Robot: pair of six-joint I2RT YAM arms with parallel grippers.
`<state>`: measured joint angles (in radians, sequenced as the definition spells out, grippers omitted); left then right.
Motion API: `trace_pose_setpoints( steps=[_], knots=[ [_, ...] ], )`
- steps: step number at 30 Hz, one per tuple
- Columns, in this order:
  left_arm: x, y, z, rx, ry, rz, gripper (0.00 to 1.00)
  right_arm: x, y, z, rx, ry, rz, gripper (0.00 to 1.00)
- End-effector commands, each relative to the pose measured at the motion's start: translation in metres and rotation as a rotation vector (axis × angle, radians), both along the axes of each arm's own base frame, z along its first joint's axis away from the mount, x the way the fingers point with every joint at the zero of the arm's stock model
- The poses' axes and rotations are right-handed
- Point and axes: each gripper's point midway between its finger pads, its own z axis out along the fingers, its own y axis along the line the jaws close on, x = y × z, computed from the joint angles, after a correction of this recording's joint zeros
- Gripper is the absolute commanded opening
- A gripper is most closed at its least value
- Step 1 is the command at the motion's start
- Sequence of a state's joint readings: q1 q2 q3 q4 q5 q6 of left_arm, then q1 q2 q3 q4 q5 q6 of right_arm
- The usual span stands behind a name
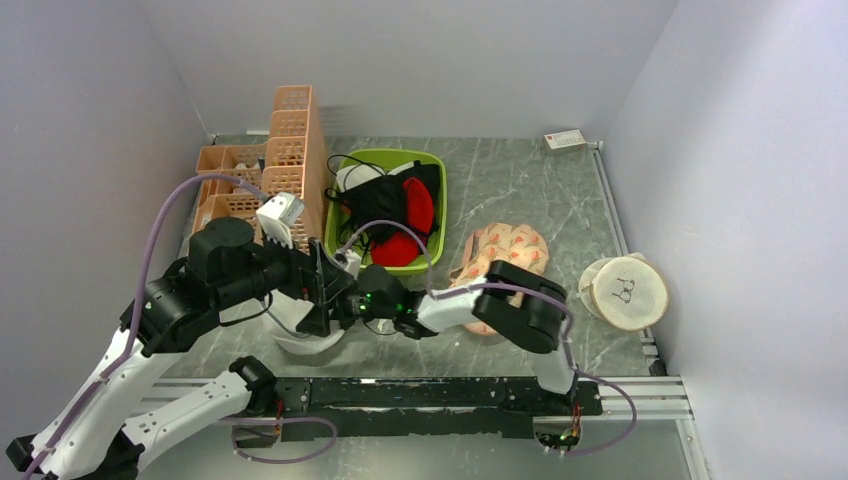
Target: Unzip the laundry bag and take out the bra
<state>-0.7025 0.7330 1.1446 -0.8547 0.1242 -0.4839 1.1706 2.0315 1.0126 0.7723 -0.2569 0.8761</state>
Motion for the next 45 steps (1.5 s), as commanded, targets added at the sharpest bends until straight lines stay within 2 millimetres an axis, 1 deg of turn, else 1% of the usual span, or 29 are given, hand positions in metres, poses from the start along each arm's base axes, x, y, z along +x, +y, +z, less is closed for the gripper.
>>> trace_pose_setpoints(
  steps=[1, 3, 7, 10, 11, 12, 15, 17, 20, 21, 23, 24, 26, 29, 31, 35, 36, 38, 41, 42, 44, 45],
  knots=[
    [0.006, -0.006, 0.007, -0.015, -0.018, -0.005, 1.00, 0.004, -0.040, 0.014, -0.067, -0.062, -0.054, 0.90],
    [0.008, -0.007, 0.005, -0.004, -0.016, -0.001, 1.00, 0.002, -0.058, 0.017, -0.087, -0.071, -0.058, 0.93],
    [0.010, -0.010, 0.006, -0.009, -0.017, -0.009, 1.00, -0.008, -0.092, 0.017, -0.146, -0.109, -0.042, 0.94],
    [0.012, -0.015, 0.006, -0.026, -0.024, -0.019, 1.00, -0.008, -0.127, 0.020, -0.216, -0.176, -0.086, 0.95],
    [0.013, -0.017, 0.005, -0.029, -0.022, -0.024, 1.00, -0.005, -0.141, 0.028, -0.237, -0.208, -0.116, 0.95],
    [0.014, -0.019, 0.001, -0.029, -0.016, -0.028, 1.00, -0.003, -0.157, 0.027, -0.277, -0.231, -0.147, 0.96],
    [0.016, -0.027, -0.010, -0.032, 0.008, -0.048, 1.00, 0.010, -0.203, 0.039, -0.350, -0.293, -0.268, 0.99],
    [0.018, -0.033, -0.016, -0.041, 0.022, -0.063, 1.00, 0.021, -0.238, 0.042, -0.413, -0.316, -0.370, 1.00],
    [0.018, -0.044, -0.027, -0.055, 0.051, -0.095, 1.00, 0.042, -0.291, 0.043, -0.478, -0.302, -0.526, 1.00],
    [0.018, -0.047, -0.031, -0.057, 0.064, -0.104, 1.00, 0.054, -0.312, 0.043, -0.493, -0.281, -0.595, 1.00],
    [0.018, -0.053, -0.039, -0.065, 0.093, -0.121, 1.00, 0.064, -0.339, 0.042, -0.506, -0.244, -0.661, 1.00],
    [0.017, -0.056, -0.042, -0.071, 0.104, -0.133, 1.00, 0.069, -0.349, 0.044, -0.508, -0.232, -0.693, 1.00],
    [0.017, -0.061, -0.051, -0.075, 0.131, -0.146, 1.00, 0.076, -0.362, 0.047, -0.505, -0.214, -0.737, 1.00],
    [0.017, -0.066, -0.068, -0.071, 0.181, -0.151, 1.00, 0.086, -0.373, 0.044, -0.521, -0.178, -0.772, 1.00],
    [0.017, -0.071, -0.078, -0.076, 0.215, -0.160, 1.00, 0.090, -0.374, 0.039, -0.527, -0.150, -0.769, 1.00],
    [0.017, -0.083, -0.089, -0.107, 0.245, -0.192, 1.00, 0.099, -0.378, 0.034, -0.525, -0.109, -0.798, 1.00],
    [0.018, -0.084, -0.091, -0.108, 0.249, -0.195, 1.00, 0.101, -0.377, 0.034, -0.521, -0.105, -0.793, 1.00],
    [0.020, -0.086, -0.099, -0.098, 0.257, -0.187, 1.00, 0.100, -0.367, 0.035, -0.493, -0.101, -0.748, 1.00],
    [0.026, -0.087, -0.111, -0.062, 0.263, -0.165, 1.00, 0.095, -0.351, 0.042, -0.429, -0.110, -0.662, 1.00],
    [0.027, -0.087, -0.113, -0.052, 0.256, -0.158, 1.00, 0.093, -0.348, 0.045, -0.418, -0.119, -0.641, 1.00],
    [0.031, -0.088, -0.109, -0.049, 0.217, -0.146, 1.00, 0.093, -0.349, 0.056, -0.408, -0.154, -0.636, 1.00],
    [0.033, -0.087, -0.101, -0.057, 0.184, -0.143, 1.00, 0.092, -0.350, 0.064, -0.402, -0.179, -0.637, 1.00]
  ],
)
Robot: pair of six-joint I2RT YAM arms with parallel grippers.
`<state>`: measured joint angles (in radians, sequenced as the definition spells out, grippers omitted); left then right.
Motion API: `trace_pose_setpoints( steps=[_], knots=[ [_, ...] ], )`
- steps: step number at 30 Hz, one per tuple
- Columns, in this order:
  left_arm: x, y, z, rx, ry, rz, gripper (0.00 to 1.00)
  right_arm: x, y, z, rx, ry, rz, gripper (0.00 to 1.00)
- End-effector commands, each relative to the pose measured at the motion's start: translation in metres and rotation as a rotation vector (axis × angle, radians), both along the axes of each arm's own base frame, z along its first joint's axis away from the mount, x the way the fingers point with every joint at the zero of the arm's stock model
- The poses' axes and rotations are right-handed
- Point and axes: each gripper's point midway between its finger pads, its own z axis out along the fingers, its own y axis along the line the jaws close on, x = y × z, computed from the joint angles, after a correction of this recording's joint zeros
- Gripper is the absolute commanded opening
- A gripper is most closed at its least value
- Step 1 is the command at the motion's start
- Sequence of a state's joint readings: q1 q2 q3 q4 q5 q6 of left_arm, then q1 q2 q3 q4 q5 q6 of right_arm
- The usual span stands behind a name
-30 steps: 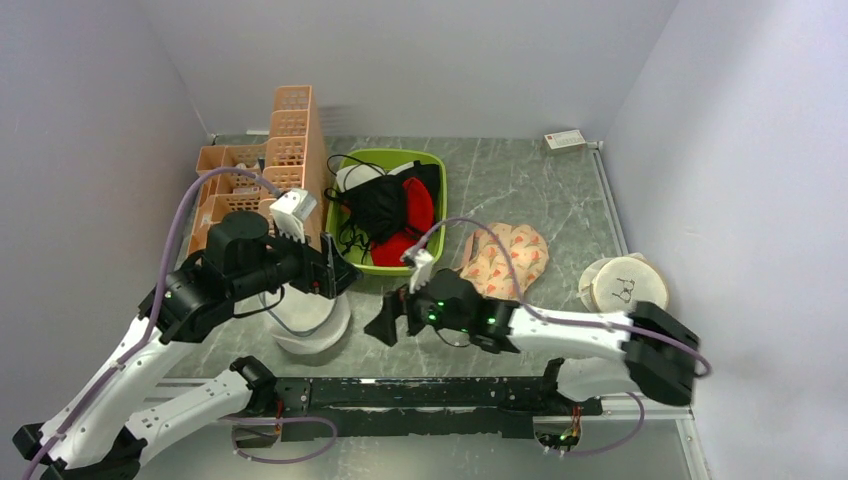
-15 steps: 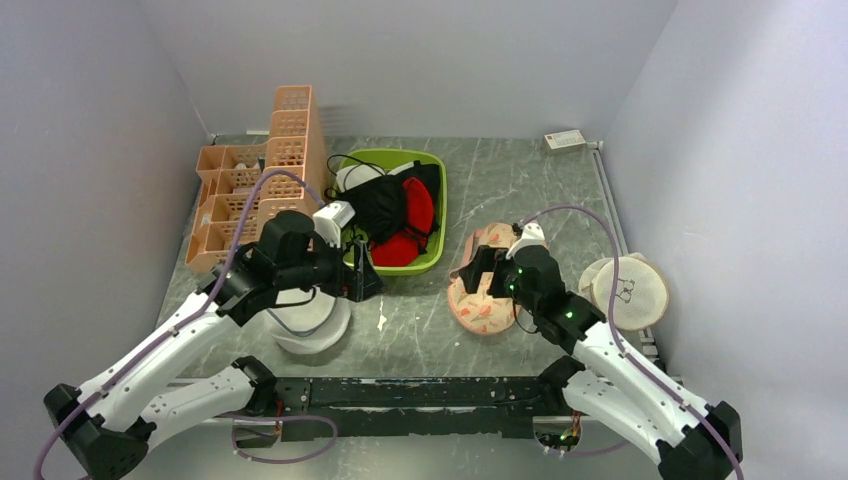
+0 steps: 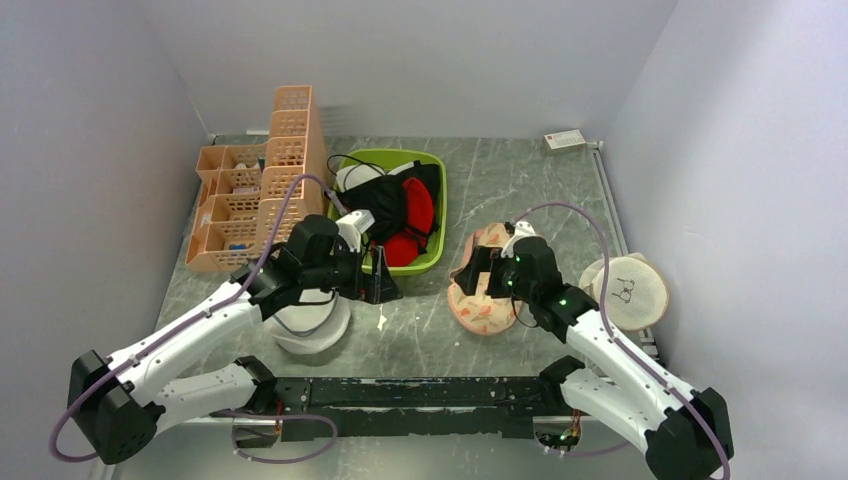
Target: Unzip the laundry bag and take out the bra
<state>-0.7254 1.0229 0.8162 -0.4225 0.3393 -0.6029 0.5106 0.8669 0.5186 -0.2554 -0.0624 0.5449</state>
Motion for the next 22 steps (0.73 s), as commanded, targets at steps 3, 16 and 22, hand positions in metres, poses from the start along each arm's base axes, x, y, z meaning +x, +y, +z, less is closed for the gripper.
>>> trace_pose_setpoints(
  steps=[3, 16, 22],
  knots=[
    [0.032, 0.011, 0.069, -0.051, -0.290, 0.128, 1.00, -0.002, 0.000, 0.082, 0.044, -0.230, 0.077, 1.00],
    [0.019, 0.145, 0.330, -0.225, -1.110, 0.558, 0.99, -0.062, -0.118, 0.327, 0.001, -0.853, -0.264, 1.00],
    [0.009, 0.146, 0.337, -0.263, -1.094, 0.538, 0.99, -0.070, -0.131, 0.331, 0.013, -0.865, -0.317, 1.00]
  ],
)
